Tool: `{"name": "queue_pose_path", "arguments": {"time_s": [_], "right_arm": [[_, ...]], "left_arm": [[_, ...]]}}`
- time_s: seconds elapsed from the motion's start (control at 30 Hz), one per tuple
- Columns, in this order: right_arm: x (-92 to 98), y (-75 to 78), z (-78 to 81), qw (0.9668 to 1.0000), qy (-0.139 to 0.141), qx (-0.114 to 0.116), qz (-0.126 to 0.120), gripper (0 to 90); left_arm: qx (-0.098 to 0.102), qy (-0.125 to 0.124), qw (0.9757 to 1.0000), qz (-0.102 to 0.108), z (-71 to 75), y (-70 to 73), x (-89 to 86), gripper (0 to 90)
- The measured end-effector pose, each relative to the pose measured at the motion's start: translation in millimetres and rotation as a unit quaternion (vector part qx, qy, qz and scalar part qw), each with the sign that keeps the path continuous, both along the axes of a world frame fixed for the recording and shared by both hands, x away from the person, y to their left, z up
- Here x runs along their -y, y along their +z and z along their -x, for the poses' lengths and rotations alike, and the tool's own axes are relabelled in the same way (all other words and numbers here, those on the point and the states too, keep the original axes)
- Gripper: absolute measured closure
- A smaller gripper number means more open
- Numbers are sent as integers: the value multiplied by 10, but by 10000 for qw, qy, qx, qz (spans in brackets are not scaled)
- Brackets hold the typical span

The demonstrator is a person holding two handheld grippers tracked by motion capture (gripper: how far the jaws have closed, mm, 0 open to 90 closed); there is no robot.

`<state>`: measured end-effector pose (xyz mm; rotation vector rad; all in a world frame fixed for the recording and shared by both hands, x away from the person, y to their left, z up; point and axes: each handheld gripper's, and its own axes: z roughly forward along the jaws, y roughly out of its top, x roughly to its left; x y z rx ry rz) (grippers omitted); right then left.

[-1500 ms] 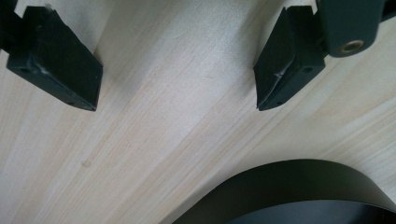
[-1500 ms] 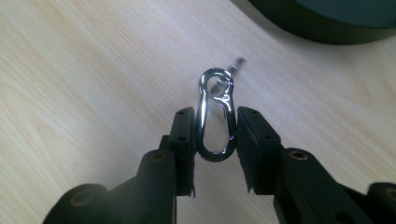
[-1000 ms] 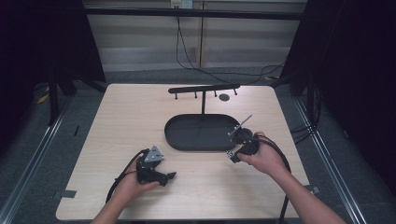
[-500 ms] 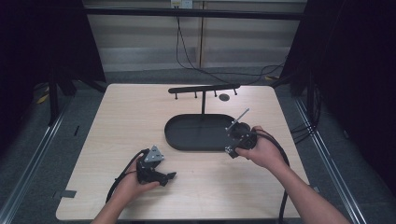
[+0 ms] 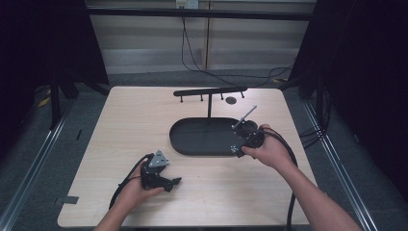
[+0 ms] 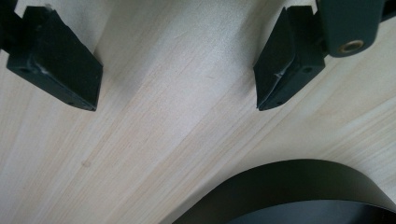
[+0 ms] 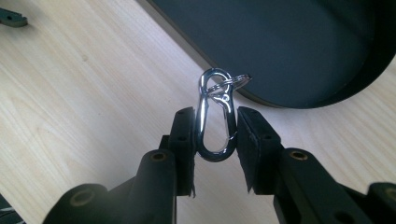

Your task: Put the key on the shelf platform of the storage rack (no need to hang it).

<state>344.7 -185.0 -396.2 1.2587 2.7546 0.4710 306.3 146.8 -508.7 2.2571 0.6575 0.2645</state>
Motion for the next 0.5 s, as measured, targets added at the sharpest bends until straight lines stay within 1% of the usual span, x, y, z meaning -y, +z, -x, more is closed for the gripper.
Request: {"name": "queue_pose_path", "arguments": {"time_s": [0.17, 0.2, 0.3, 0.37, 0.5], "right_arm": [[1, 40, -38, 9999, -82, 50, -29, 686], [0, 47, -52, 9999, -59, 115, 5, 686], [-9, 65, -69, 9998, -83, 179, -21, 686], [-19, 72, -82, 9998, -86, 152, -19, 686], [-35, 78, -101, 9998, -96, 171, -36, 686]], "left_arm": [[1, -8, 10000, 9, -1, -1, 1, 149], [-9, -8, 10000, 16, -1, -2, 1, 149], [-8, -11, 10000, 13, -1, -1, 1, 149], [-10, -10, 10000, 14, -1, -1, 1, 149], [-9, -8, 10000, 16, -1, -1, 1, 149]]}}
